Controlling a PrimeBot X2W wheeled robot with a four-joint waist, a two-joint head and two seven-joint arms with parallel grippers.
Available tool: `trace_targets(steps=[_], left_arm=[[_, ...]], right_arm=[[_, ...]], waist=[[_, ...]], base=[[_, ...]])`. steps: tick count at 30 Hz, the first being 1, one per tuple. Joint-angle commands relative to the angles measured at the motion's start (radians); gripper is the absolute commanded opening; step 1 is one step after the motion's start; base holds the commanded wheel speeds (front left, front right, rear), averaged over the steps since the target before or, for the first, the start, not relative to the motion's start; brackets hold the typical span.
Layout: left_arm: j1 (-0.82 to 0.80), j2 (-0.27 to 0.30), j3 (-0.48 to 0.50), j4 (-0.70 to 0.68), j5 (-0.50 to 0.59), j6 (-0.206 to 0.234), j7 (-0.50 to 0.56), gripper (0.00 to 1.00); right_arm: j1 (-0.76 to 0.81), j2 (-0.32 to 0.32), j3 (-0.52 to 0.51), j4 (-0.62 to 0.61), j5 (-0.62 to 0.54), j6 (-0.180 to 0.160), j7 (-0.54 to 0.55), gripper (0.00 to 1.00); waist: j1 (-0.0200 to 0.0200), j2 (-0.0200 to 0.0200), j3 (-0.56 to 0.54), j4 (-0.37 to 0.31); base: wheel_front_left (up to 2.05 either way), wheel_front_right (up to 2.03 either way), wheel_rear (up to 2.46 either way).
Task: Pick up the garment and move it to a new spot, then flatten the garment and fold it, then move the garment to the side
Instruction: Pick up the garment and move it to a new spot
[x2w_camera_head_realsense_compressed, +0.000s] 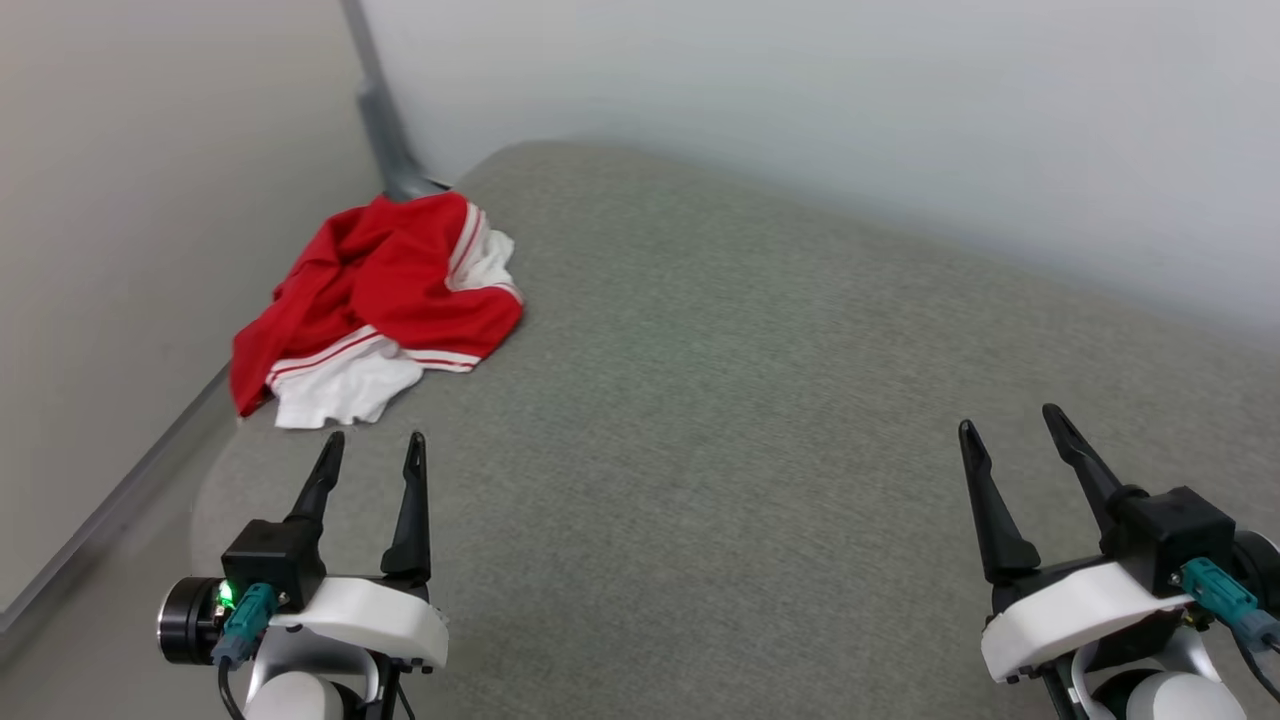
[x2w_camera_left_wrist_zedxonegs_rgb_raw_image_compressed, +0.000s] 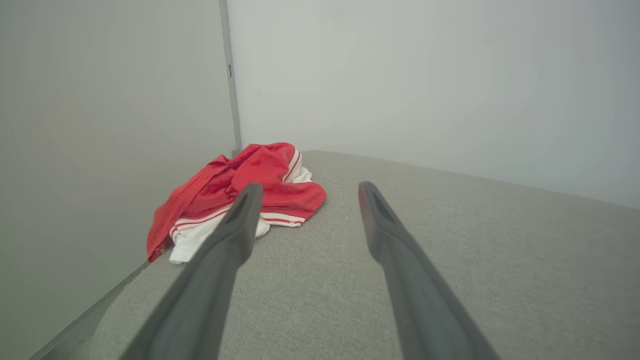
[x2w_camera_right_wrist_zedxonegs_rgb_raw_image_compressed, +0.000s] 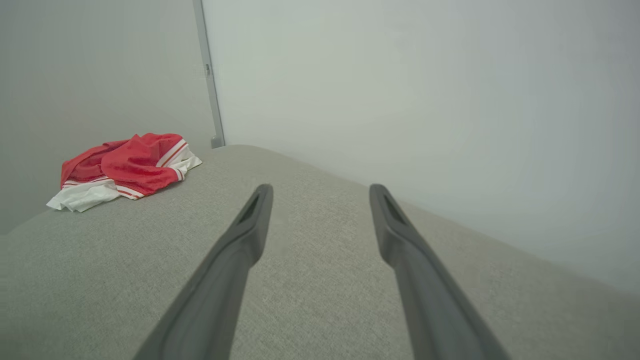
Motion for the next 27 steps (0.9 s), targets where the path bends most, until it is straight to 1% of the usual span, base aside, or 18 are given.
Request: trace_targets(steps=[1,5,11,19,23,27], left_arm=[[0.0,-0.002,0.007,-0.007,-0.006,0.003,-0.003,1.0],[0.006,-0.002,0.023,-0.015,-0.007,0.005,-0.003,1.0],[0.024,-0.005,0.053,-0.045,-0.011,0.016,-0.003,1.0],[0.031,-0.011,0.067,-0.063,-0.012,0.016,-0.003,1.0],[0.01,-0.013,0.069,-0.055,-0.013,0.012,-0.003,1.0],[-0.044,-0.014,0.071,-0.029,-0.021,0.005,-0.003,1.0]], right_arm=[[-0.011,0.002,0.001,-0.008,0.002,-0.001,0.002,1.0],[-0.023,0.002,0.019,-0.013,0.01,-0.001,0.004,1.0],[-0.061,0.001,0.051,-0.002,0.011,-0.001,0.006,1.0],[-0.092,0.001,0.064,0.015,0.014,-0.001,-0.004,1.0],[-0.097,0.001,0.059,0.012,0.008,-0.001,-0.005,1.0],[-0.101,0.0,0.045,-0.012,-0.002,-0.001,0.008,1.0]], waist=[[0.0,0.0,0.004,0.045],[0.0,0.0,0.011,0.076],[0.0,0.0,0.028,0.085],[0.0,0.0,0.04,0.088],[0.0,0.0,0.049,0.087],[0.0,0.0,0.081,0.088]], base=[[0.0,0.0,0.0],[0.0,0.0,0.0],[0.0,0.0,0.0],[0.0,0.0,0.0],[0.0,0.0,0.0],[0.0,0.0,0.0]])
